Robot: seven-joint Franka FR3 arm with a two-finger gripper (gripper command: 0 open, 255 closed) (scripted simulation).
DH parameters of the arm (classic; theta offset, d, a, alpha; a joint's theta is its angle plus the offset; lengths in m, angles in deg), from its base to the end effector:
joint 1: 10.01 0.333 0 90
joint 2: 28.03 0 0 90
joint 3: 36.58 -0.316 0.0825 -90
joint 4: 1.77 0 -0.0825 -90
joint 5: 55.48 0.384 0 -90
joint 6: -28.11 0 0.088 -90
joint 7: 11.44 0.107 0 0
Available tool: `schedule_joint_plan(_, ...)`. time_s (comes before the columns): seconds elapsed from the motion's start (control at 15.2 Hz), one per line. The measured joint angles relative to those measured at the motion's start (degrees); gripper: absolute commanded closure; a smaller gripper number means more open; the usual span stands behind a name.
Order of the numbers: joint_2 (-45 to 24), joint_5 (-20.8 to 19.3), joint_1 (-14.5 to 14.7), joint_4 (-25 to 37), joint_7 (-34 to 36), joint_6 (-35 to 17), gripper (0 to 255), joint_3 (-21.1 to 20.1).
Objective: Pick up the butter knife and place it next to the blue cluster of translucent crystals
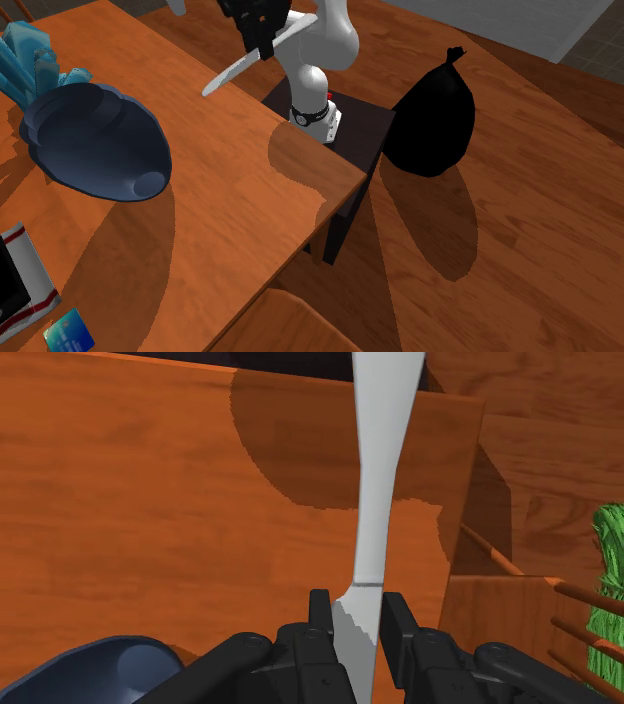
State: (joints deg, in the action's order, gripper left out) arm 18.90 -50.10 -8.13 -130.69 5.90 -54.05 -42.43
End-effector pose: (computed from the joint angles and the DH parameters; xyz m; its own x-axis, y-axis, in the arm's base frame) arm 0.2783 0.0625 0.6356 0.9825 -0.1860 -0.0055 -0.1861 -0.9824 -0.0177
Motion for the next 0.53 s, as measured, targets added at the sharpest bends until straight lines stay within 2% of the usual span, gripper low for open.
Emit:
schedule_joint_plan(0.13, -0.3, -0.4, -0.2, 1.2, -0.5, 0.9, 255, 0.6)
schedule_joint_plan(0.53, 1.5, -5.9, -2.0, 0.4, -8.1, 2.2, 255, 8.0)
